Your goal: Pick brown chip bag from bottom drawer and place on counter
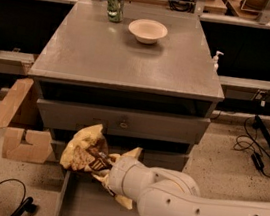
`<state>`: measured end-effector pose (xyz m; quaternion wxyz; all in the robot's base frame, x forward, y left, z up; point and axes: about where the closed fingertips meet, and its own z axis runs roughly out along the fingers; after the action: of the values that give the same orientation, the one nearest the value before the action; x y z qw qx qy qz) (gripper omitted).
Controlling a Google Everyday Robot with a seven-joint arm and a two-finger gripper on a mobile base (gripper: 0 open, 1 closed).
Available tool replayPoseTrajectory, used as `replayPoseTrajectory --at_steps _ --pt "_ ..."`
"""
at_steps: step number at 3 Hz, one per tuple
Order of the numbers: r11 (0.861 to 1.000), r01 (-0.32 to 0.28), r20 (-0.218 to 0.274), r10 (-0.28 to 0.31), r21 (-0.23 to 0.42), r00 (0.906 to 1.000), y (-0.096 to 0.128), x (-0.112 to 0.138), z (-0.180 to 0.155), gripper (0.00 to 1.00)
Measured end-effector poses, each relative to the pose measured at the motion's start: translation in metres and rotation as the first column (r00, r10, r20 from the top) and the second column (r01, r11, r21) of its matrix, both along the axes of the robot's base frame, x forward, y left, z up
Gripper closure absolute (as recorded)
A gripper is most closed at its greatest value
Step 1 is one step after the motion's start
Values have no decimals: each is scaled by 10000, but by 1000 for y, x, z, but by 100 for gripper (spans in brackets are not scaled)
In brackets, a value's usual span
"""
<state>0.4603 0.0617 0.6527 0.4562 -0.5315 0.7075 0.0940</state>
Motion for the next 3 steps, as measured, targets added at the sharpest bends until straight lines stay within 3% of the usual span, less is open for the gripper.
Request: replayPoseTrajectory --at_steps 1,2,3 --pt "9991 425 102 -425 11 9990 -25 1 4 100" --pt "9992 392 127 -392 25 9992 -22 2 6 100" --pt "9994 87 513 -104 330 9986 3 22 43 100"
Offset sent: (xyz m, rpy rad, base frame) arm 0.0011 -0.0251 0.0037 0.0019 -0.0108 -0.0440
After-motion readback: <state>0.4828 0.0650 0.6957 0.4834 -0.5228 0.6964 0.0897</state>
